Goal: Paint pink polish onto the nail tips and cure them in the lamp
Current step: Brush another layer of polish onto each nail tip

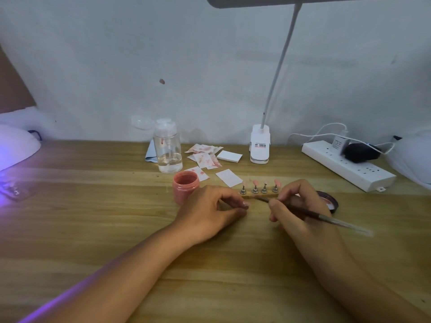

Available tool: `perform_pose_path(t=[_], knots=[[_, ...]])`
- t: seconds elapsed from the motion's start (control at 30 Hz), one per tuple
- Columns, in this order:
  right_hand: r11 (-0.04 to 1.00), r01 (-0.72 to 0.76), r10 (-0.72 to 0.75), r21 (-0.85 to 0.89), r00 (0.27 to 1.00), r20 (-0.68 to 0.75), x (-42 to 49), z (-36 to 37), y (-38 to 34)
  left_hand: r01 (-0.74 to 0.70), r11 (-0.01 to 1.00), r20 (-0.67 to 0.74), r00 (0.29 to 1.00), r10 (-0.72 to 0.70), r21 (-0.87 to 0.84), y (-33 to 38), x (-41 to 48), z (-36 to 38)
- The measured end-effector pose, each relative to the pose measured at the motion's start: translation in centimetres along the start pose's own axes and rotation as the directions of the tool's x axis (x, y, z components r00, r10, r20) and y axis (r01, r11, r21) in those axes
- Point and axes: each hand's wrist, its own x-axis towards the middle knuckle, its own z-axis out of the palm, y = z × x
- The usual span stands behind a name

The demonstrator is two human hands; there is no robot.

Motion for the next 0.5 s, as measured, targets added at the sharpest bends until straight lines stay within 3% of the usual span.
perform_pose_path(t=[0.13,0.27,0.4,0.5], knots=[[0.995,0.103,-0.102,0.005,0.993,-0.051,0.0,0.3,-0.5,-0.003,1.0,-0.005,1.0,0.003,0.006,-0.2,0.2,-0.5],[0.992,0.005,-0.008,0.126,1.0,0.024,1.0,0.8,-2.8,0.007,0.999,-0.01,1.0,-0.007,0.037,-0.3,0.1,-0.3],[0.998,-0.038,0.03,0.042,0.984,0.174,3.7,3.9,-5.5,-0.002,0.992,-0.03,1.0,0.006,0.126,-0.2,0.0,-0.4],[0.989,-0.045,0.075,-0.144,0.974,0.215,6.2,6.8,-5.9,-0.048,0.986,-0.047,0.997,0.056,0.162,-0.5,-0.3,-0.4]])
